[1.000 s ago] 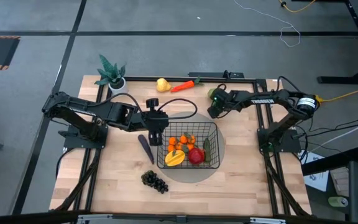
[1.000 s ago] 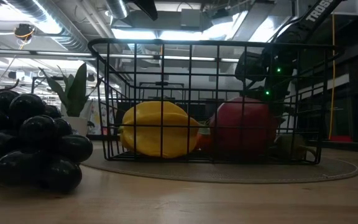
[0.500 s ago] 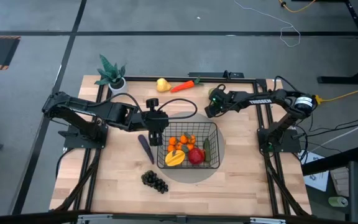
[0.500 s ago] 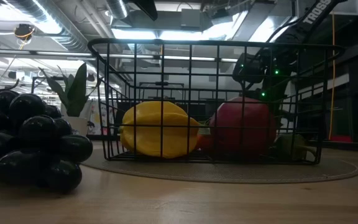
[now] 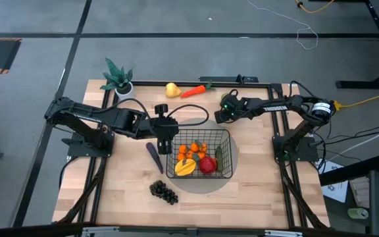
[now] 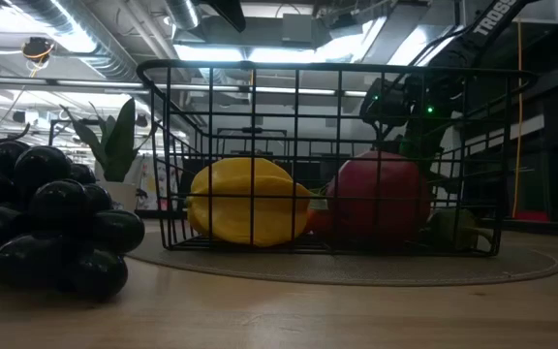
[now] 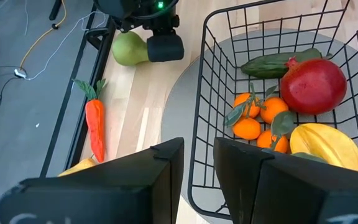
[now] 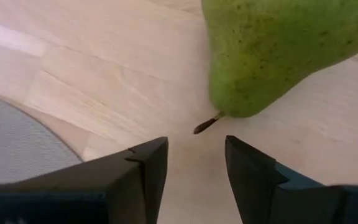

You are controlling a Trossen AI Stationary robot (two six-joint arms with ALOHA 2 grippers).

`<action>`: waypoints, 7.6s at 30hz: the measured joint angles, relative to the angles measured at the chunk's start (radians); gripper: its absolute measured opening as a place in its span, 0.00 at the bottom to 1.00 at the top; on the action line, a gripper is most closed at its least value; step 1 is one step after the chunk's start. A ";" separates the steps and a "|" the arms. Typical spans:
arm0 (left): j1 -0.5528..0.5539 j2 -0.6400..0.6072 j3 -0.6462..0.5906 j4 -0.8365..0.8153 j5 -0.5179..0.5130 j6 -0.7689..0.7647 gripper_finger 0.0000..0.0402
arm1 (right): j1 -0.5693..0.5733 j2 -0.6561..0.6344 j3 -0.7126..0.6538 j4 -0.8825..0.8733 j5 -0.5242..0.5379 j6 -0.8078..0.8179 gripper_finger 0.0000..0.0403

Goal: Build produce basket
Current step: Put the green pear into the black wire basket, then put the dark purple grapes into the black wire basket

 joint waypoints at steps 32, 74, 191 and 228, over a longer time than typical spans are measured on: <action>0.000 0.000 0.000 -0.007 0.000 -0.001 0.19 | -0.015 0.085 0.002 0.022 0.173 -0.099 0.20; -0.001 -0.003 -0.069 0.043 0.000 -0.007 0.19 | 0.474 -0.456 0.152 -0.143 -0.156 -0.342 0.00; -0.497 0.561 -0.064 -0.017 0.292 -0.898 0.32 | 0.673 -0.569 0.151 -0.099 0.202 -0.582 0.29; -0.529 0.496 0.570 -0.842 0.145 -0.834 0.00 | 0.673 -0.569 0.151 -0.103 0.184 -0.582 0.29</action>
